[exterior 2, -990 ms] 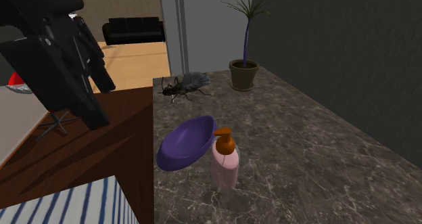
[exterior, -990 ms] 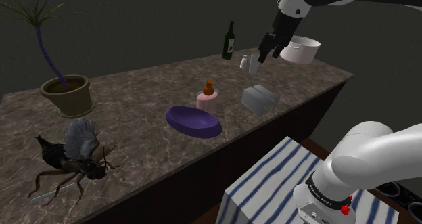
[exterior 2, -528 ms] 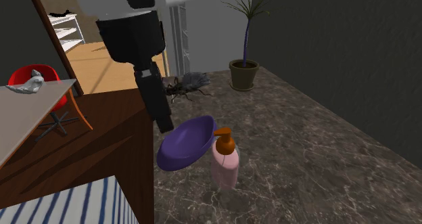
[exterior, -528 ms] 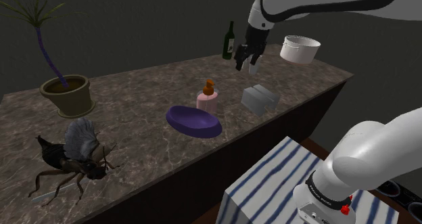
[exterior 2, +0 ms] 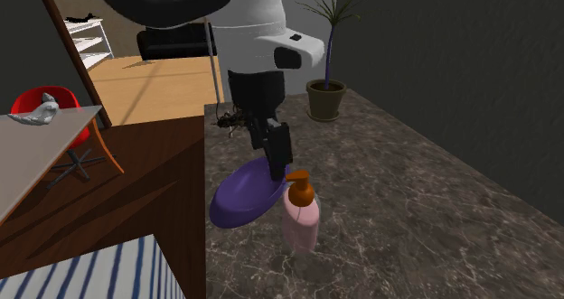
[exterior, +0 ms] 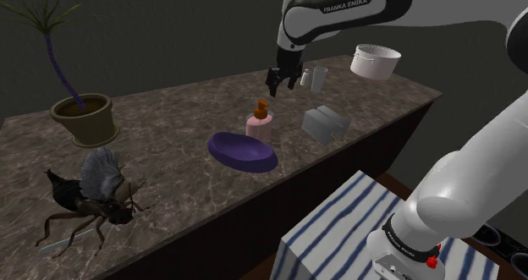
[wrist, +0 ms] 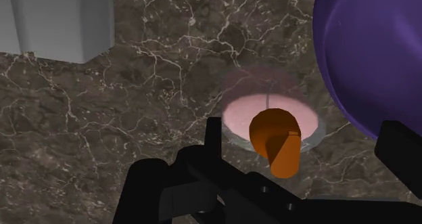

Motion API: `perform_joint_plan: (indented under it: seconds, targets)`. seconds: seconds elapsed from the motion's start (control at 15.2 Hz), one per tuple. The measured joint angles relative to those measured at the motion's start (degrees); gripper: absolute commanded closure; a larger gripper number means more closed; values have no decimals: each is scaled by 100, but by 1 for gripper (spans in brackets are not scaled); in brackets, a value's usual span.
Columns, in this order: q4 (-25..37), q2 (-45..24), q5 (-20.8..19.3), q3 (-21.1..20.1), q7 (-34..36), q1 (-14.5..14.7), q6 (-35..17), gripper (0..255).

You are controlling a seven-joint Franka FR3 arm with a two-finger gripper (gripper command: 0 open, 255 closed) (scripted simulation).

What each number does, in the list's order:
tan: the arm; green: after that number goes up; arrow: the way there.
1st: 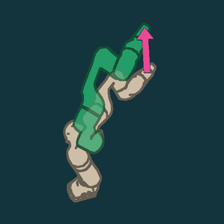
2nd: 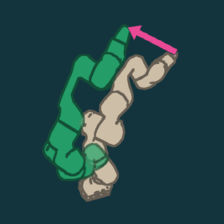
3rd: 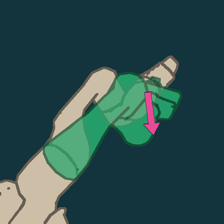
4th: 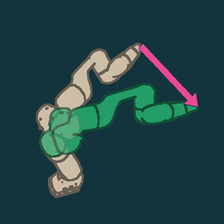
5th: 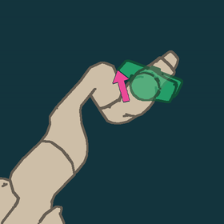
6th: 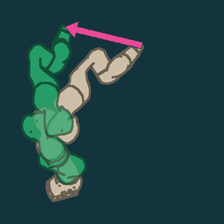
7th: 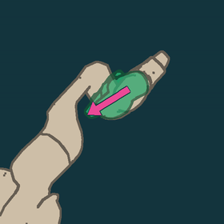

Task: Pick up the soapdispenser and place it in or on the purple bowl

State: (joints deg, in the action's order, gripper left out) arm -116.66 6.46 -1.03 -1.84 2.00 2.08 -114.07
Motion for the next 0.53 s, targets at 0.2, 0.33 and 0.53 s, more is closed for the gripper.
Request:
perform_joint_plan:
  seconds: [0.2,0.33,0.53]
  targets:
    - [424,-656,-53,-51,73,40,-103,0]
    - [705,-1058,-89,-88,140,80,-149,0]
    - [730,-1274,-108,-100,171,97,-307,0]
